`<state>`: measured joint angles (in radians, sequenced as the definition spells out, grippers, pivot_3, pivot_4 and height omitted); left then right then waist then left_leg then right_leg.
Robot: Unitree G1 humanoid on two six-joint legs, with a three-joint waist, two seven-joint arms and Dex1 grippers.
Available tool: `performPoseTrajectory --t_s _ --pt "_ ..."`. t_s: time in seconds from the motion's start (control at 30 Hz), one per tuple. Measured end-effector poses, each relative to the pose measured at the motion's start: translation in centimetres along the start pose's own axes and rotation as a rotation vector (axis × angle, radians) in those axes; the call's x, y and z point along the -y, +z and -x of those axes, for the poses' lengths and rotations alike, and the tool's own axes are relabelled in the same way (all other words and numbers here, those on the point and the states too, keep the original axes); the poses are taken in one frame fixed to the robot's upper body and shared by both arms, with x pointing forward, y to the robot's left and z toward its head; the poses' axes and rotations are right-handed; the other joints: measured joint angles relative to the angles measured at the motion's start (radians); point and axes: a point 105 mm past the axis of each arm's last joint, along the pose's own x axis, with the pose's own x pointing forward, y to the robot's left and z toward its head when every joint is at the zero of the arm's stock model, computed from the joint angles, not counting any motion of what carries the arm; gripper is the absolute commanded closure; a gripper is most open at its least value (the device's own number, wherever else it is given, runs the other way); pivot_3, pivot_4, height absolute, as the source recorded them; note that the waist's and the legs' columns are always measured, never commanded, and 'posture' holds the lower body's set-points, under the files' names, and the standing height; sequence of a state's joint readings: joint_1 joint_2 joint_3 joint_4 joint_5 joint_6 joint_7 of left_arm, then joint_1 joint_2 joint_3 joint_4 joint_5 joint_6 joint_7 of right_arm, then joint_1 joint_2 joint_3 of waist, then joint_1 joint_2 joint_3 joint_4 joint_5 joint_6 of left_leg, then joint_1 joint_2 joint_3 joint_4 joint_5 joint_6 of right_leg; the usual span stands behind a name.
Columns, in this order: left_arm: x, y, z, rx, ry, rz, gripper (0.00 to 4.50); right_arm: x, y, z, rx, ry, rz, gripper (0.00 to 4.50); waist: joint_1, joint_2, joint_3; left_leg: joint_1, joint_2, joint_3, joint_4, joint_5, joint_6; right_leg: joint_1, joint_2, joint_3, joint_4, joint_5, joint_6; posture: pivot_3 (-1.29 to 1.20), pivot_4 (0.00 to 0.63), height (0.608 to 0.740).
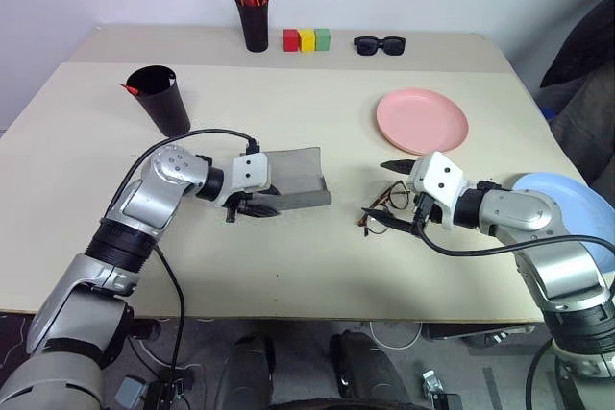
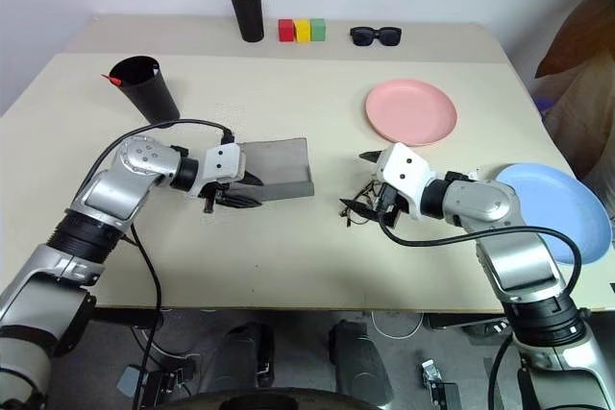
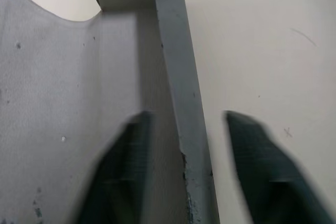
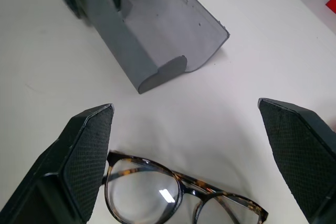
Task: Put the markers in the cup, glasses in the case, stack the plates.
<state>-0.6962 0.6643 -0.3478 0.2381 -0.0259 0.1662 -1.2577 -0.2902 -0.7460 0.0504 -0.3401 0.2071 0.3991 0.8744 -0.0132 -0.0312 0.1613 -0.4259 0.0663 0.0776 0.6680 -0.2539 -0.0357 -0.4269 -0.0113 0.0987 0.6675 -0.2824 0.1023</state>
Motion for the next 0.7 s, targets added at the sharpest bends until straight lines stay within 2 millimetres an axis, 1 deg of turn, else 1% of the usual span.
performPoseTrajectory --t_s 0.1,0.2,0.3,0.4,0.5,0.57,0.67,0.7 --pt "-0.6 0.2 0.0 0.009 0.054 -0.030 0.63 0.3 -0.4 0.2 -0.024 -0.003 0.041 0.00 0.000 0.000 0.000 0.000 0.000 0.000 0.000 0.000 0.000 0.000 0.000 0.000 0.000 0.000 0.000 0.00 0.150 0.722" --pt "-1.4 1.2 0.4 0.073 0.121 -0.034 0.63 1.3 -0.6 0.5 -0.062 -0.016 0.119 0.00 0.001 0.000 0.000 0.000 0.000 0.000 0.000 0.000 0.000 0.000 0.000 0.000 0.000 0.000 0.000 0.00 0.150 0.722" --pt "-2.3 2.1 1.7 0.105 0.195 -0.066 0.63 2.2 -1.1 1.1 -0.128 -0.020 0.235 0.00 0.000 0.000 0.000 0.000 0.000 0.000 0.000 0.000 0.000 0.000 0.000 0.000 0.000 0.000 0.000 0.00 0.150 0.722" --pt "-2.4 2.9 3.3 0.140 0.263 -0.085 0.63 2.6 -2.0 1.1 -0.184 0.004 0.364 0.00 -0.006 0.001 0.000 0.001 0.000 0.001 0.000 0.000 0.000 0.000 0.000 0.000 0.000 0.000 0.000 0.00 0.150 0.722" --pt "-1.2 2.3 3.6 0.160 0.283 -0.035 0.63 2.3 -2.7 0.6 -0.202 0.043 0.473 0.00 -0.006 0.001 0.000 0.001 0.000 0.001 0.000 0.000 0.000 0.000 0.000 0.001 0.001 0.000 0.000 0.00 0.150 0.722" --pt "0.3 1.3 3.6 0.156 0.284 0.041 0.63 2.1 -2.9 0.2 -0.200 0.077 0.558 0.00 -0.008 0.002 0.000 0.001 0.000 0.002 0.000 0.000 0.000 0.000 0.000 0.002 0.001 0.000 0.000 0.00 0.150 0.722" --pt "3.6 -0.4 3.3 0.142 0.257 0.170 0.63 2.0 -3.1 -0.3 -0.192 0.111 0.687 0.00 -0.008 0.002 0.000 0.001 0.001 0.002 0.000 0.000 0.000 0.000 0.000 0.002 0.001 0.000 0.000 0.00 0.150 0.722" --pt "4.6 -0.6 3.2 0.138 0.246 0.203 0.63 2.0 -3.1 -0.4 -0.189 0.117 0.721 0.00 -0.007 0.002 0.000 0.001 0.001 0.002 0.000 0.000 0.000 0.000 -0.001 0.002 0.001 0.000 0.000 0.00 0.150 0.722"
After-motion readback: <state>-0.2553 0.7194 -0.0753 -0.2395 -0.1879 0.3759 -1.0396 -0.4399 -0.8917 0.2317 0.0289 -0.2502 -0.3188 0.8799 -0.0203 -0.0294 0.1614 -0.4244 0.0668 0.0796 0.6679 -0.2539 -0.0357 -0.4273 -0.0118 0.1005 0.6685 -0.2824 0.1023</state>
